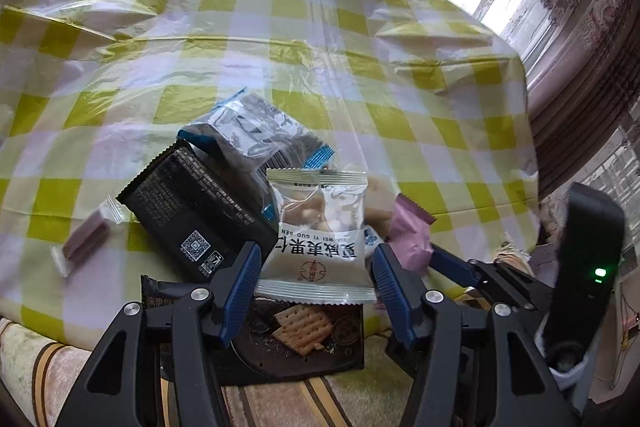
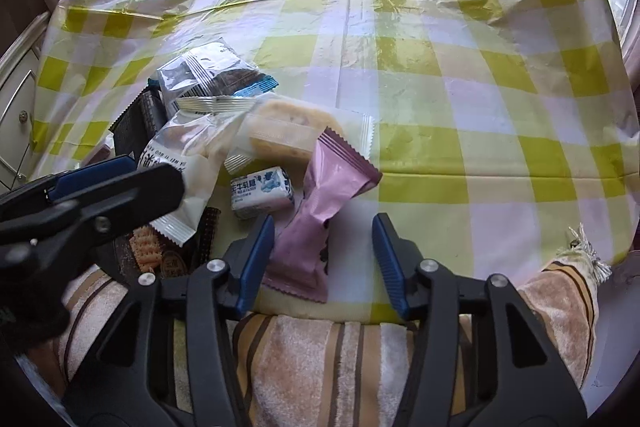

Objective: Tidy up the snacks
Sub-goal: 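Grasp the white nut packet with the left tool while the right tool grasps the pink bar, then lift both held snacks and carry them over the white box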

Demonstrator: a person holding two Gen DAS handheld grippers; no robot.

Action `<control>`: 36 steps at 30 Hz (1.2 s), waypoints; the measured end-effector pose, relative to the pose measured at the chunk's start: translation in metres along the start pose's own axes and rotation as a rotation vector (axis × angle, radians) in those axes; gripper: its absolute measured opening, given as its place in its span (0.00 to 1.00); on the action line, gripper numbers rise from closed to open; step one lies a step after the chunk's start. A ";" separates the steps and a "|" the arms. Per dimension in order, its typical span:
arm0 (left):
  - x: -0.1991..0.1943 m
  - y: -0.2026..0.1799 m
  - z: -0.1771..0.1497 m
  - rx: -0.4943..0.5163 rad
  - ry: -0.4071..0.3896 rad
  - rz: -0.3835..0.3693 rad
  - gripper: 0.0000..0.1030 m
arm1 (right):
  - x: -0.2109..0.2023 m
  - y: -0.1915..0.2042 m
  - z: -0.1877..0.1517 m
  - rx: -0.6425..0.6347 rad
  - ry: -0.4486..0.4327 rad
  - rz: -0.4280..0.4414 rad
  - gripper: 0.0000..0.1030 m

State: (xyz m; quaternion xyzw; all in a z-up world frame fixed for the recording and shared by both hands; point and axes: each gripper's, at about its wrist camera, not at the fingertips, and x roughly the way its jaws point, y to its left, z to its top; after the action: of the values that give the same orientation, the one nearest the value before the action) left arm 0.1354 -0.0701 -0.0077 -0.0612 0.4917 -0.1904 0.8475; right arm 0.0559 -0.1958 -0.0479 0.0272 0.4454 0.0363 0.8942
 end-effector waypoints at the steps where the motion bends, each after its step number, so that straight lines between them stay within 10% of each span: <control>1: 0.004 0.000 0.000 -0.002 0.013 0.013 0.57 | 0.000 -0.001 0.000 0.004 -0.004 0.000 0.48; 13: 0.005 -0.002 -0.007 0.025 -0.025 -0.015 0.49 | -0.001 -0.006 -0.001 0.037 -0.032 0.016 0.24; 36: -0.016 0.004 -0.012 -0.010 -0.113 -0.097 0.44 | -0.031 -0.004 -0.007 0.051 -0.146 0.008 0.24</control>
State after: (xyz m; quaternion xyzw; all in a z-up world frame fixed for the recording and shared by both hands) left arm 0.1195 -0.0597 -0.0022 -0.0997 0.4404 -0.2250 0.8634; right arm 0.0315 -0.2025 -0.0277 0.0543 0.3798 0.0265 0.9231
